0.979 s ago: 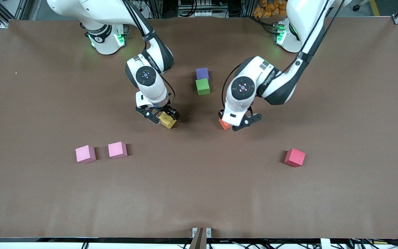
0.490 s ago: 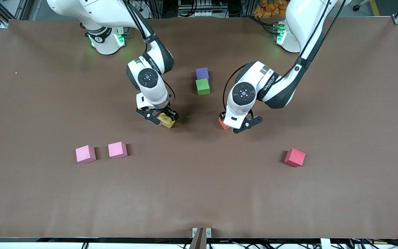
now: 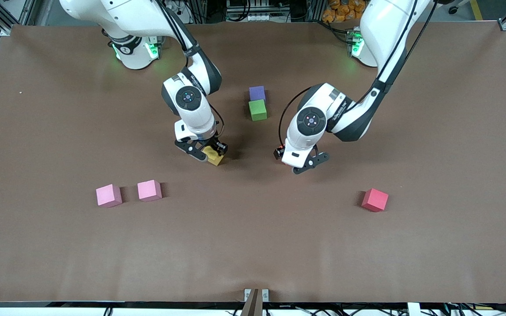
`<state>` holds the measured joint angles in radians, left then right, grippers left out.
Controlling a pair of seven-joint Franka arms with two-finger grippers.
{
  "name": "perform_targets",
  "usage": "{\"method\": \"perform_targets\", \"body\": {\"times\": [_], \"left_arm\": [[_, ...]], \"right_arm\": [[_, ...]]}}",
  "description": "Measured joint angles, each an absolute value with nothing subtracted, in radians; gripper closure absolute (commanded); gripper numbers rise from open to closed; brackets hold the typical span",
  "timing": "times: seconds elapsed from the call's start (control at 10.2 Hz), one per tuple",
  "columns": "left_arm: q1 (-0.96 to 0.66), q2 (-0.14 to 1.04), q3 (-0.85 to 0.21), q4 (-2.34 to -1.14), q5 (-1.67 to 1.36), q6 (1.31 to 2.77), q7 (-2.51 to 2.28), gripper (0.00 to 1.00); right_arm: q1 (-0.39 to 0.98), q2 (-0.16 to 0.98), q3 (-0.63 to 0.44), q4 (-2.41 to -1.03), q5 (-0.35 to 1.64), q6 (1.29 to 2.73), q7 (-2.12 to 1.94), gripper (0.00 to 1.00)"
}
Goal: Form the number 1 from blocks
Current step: 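Lift the yellow cube with the right gripper while the left gripper grasps orange, then set yellow below green with the right gripper while the left gripper carries orange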
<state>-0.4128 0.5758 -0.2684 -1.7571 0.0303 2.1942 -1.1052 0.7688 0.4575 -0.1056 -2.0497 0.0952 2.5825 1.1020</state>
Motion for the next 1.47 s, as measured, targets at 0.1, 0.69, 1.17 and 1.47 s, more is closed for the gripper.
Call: {"method": "perform_targets", "body": {"times": [0.1, 0.69, 1.17, 1.47], "left_arm": [[-0.412, 0.591, -0.267, -1.757, 0.030, 2.197, -1.105, 0.06], [-0.393, 0.609, -0.265, -1.756, 0.030, 2.202, -1.105, 0.06], [-0.350, 0.640, -0.264, -1.756, 0.006, 2.245, -1.105, 0.08], [-0.350, 0.652, -0.269, -1.756, 0.005, 2.254, -1.105, 0.09]], "right_arm": [[0.776, 0.459, -0.101, -2.024, 0.094, 2.574, 1.058, 1.00], [0.879, 0.474, -0.058, -1.891, 0.027, 2.471, 0.860, 1.00], [0.957, 0.602, -0.054, -1.672, 0.029, 2.221, 0.849, 1.00], [0.979, 0.611, -0.054, -1.647, 0.086, 2.248, 0.841, 1.00]]}}
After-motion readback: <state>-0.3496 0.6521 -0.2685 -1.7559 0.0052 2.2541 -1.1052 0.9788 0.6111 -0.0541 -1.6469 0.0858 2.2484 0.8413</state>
